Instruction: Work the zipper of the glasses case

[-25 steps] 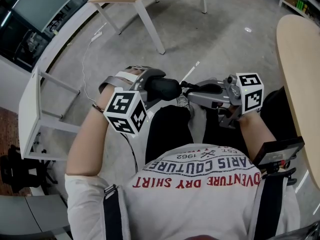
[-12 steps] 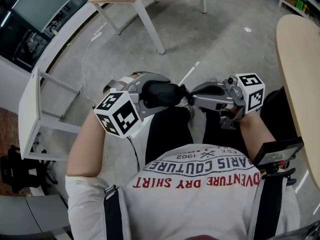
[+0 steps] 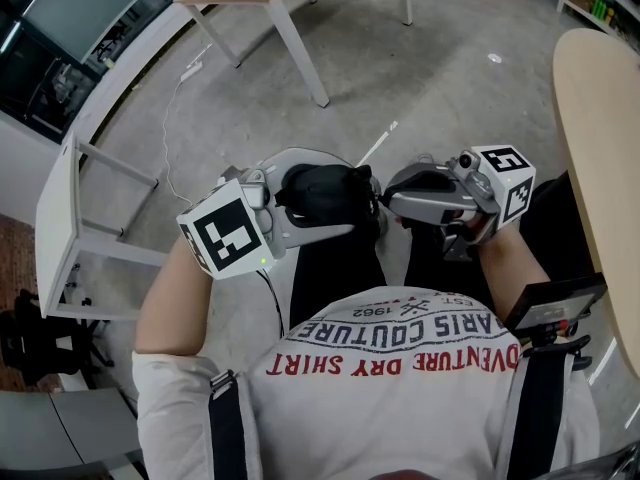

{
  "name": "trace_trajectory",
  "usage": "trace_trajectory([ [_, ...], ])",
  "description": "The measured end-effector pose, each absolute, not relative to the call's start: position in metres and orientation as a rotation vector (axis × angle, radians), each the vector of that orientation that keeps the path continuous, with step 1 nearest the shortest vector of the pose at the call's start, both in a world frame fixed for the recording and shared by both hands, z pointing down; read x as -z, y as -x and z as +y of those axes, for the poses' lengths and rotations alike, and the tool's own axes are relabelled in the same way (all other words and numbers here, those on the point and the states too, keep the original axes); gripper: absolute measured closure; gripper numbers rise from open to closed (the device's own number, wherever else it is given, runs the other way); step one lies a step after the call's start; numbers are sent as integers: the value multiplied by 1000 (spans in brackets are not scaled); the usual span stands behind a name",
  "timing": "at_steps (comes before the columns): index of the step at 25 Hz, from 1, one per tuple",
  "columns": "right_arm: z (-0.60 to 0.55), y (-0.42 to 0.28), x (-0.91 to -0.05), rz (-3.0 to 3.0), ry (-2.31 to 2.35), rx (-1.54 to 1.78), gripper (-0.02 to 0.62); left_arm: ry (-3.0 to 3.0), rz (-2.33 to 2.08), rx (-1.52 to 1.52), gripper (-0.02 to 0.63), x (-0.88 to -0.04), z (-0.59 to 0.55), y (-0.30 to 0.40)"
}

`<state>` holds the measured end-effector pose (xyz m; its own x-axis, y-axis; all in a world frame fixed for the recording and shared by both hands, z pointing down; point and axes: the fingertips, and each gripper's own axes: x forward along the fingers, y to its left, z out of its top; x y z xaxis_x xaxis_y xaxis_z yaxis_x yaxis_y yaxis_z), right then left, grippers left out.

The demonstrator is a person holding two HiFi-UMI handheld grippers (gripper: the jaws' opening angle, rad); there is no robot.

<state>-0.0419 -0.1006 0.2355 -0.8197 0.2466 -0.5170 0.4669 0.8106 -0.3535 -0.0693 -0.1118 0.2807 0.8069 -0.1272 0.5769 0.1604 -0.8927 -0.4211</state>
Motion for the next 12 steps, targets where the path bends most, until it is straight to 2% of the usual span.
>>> trace_trajectory([
  [12,-95,42,-218,2457,-610,653,599,2823,-131,533,360,-241,-90,54],
])
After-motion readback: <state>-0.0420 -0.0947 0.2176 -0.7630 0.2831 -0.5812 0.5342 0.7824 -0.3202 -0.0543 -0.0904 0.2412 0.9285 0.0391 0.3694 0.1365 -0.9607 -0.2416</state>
